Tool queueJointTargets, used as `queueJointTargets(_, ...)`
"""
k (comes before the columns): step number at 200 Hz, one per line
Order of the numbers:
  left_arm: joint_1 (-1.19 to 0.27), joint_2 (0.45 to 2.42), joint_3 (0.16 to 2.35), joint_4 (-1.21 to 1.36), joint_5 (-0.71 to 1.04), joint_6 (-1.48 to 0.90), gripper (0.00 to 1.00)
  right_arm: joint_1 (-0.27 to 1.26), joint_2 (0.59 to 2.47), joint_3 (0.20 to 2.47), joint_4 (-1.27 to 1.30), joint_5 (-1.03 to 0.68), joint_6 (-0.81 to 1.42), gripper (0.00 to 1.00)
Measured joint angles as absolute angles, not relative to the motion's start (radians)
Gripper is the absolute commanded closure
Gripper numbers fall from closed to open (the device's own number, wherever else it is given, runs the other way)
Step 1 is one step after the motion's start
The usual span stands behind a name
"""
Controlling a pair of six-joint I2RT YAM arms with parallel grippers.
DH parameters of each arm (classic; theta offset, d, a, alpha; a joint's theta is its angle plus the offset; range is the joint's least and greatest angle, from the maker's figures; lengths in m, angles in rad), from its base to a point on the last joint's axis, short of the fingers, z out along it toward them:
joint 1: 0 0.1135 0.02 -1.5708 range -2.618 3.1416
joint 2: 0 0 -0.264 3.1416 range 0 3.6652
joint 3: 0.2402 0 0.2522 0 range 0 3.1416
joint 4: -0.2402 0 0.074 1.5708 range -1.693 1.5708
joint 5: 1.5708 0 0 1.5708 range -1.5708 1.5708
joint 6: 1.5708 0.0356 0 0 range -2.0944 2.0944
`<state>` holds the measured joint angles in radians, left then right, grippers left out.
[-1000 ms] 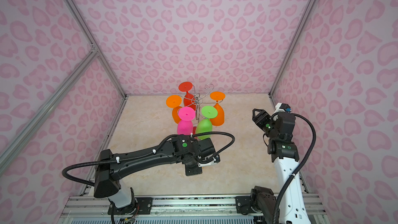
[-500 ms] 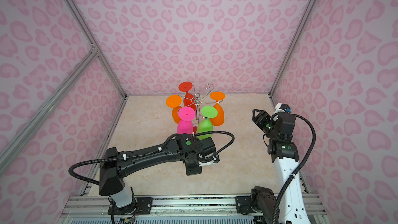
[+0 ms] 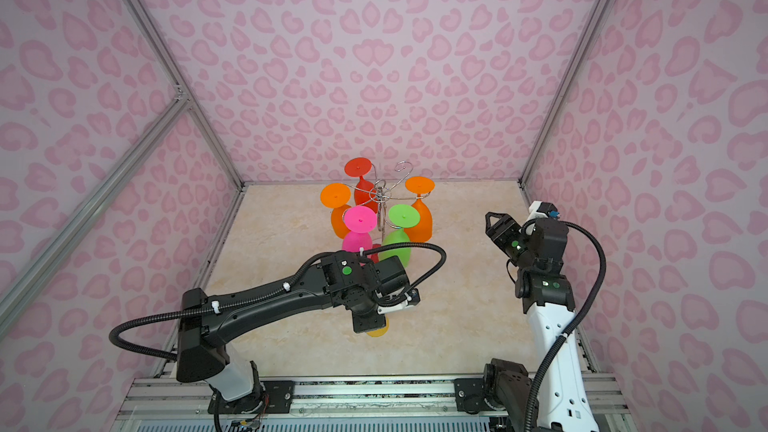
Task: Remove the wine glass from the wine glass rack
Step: 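Open the left gripper and draw back while the right gripper reaches toward the orange glass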
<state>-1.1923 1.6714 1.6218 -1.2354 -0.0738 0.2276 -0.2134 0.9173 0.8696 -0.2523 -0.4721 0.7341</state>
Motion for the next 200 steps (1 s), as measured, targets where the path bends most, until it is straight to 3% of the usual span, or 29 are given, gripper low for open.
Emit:
queueJointTargets(56, -1.192, 1.386, 1.637, -1.212, -0.133, 0.208, 0.45, -0.214, 0.915, 0.861, -0.232, -0.485, 0.750, 0.32)
queueJointTargets(84, -1.190, 1.159, 1.579, -1.081, -0.304, 0.162, 0.28, -0.214, 0.906, 0.861, -0.213, -0.520, 0.774, 0.33)
queueJointTargets(100, -1.178, 1.013, 1.505, -0.946, -0.428, 0.136, 0.00, -0.208, 0.907, 0.862, -0.172, -0.555, 0.803, 0.35)
queueJointTargets(140, -1.123, 0.749, 1.184, -0.545, -0.668, 0.133, 0.03, -0.089, 0.967, 0.900, -0.017, -0.625, 0.916, 0.42)
queueJointTargets(200, -0.989, 0.698, 1.040, -0.275, -0.793, 0.078, 0.02, 0.086, 1.167, 0.991, 0.239, -0.655, 1.055, 0.49)
